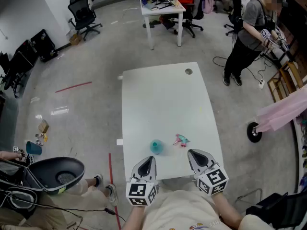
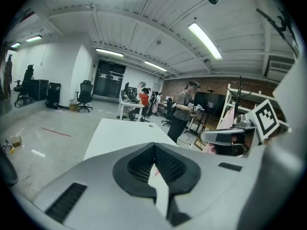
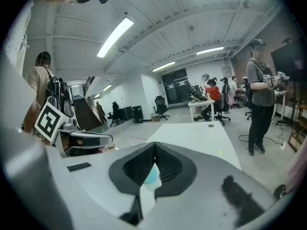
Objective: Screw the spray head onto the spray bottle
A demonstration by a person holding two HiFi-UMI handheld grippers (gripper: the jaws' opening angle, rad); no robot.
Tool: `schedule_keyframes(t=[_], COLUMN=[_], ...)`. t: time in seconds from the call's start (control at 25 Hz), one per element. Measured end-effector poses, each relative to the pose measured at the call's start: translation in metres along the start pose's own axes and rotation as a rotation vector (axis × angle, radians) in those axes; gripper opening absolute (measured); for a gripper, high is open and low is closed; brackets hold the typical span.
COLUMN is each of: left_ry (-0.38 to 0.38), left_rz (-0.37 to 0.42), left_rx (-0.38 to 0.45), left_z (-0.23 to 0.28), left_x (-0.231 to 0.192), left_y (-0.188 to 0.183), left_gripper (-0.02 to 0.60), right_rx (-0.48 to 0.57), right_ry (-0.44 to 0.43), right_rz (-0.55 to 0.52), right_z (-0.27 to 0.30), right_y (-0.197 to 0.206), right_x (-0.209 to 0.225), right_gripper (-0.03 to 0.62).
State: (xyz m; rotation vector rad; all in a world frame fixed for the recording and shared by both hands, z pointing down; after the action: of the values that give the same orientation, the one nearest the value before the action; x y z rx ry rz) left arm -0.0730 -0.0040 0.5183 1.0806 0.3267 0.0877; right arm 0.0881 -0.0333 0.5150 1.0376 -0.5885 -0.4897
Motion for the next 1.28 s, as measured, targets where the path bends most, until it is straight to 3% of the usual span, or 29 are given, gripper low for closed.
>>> schedule_keyframes(t=[0.12,0.2,0.24,0.28,0.36,0.48,0.56,0.76,0.92,1.28], left_ry=[0.008,0.013,0.016,0.019,0.023,0.020,0.014,-0.017,-0.035,-0.020], left_rz=[0.002,0.008,0.012,0.015,0.013,0.003,-0.004,-0.022,-0.036,-0.035], left_rx=[0.005,0.005,0.005,0.005,0.004,0.001,0.001,-0.001,0.010,0.005], left_z=[-0.001,-0.002,-0.002,-0.002,-0.004,-0.007,-0.010,-0.020,-0.025,-0.019], left_x=[0.002,0.005,0.006,0.007,0.008,0.004,0.001,-0.017,-0.026,-0.034], left_y=[0.000,0.000,0.000,0.000,0.002,0.004,0.007,0.012,0.011,0.012], left_gripper=[0.003,0.003,0.003,0.003,0.003,0.003,0.003,0.003,0.003,0.003], right_rx=[-0.046,-0.132,-0.187,-0.245,-0.354,-0.451,-0.512,-0.762,-0.817,-0.874], right_ry=[0.061,0.074,0.069,0.059,0.029,-0.027,-0.030,0.004,0.048,0.188], right_rz=[0.049,0.140,0.201,0.265,0.419,0.780,0.923,0.889,1.002,0.991], right_z=[0.004,0.015,0.023,0.032,0.053,0.083,0.097,0.123,0.133,0.139], right_y=[0.019,0.046,0.062,0.078,0.108,0.140,0.157,0.182,0.193,0.210], right_x=[0.016,0.034,0.044,0.054,0.071,0.093,0.105,0.105,0.104,0.105], right_gripper=[0.006,0.010,0.031,0.098,0.151,0.156,0.156,0.155,0.156,0.156])
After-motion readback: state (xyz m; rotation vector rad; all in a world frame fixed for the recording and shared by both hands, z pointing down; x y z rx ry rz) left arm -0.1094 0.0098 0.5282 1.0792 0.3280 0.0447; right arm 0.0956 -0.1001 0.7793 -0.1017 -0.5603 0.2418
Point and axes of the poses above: the fingertips, and each gripper's own axes: z forward along the fingers, x to its right, y out of its underside, the point moved 2 cm from there along -z, backward along the fingers, and after that the axes turned 2 degrees about -y, right-handed, at the moved point
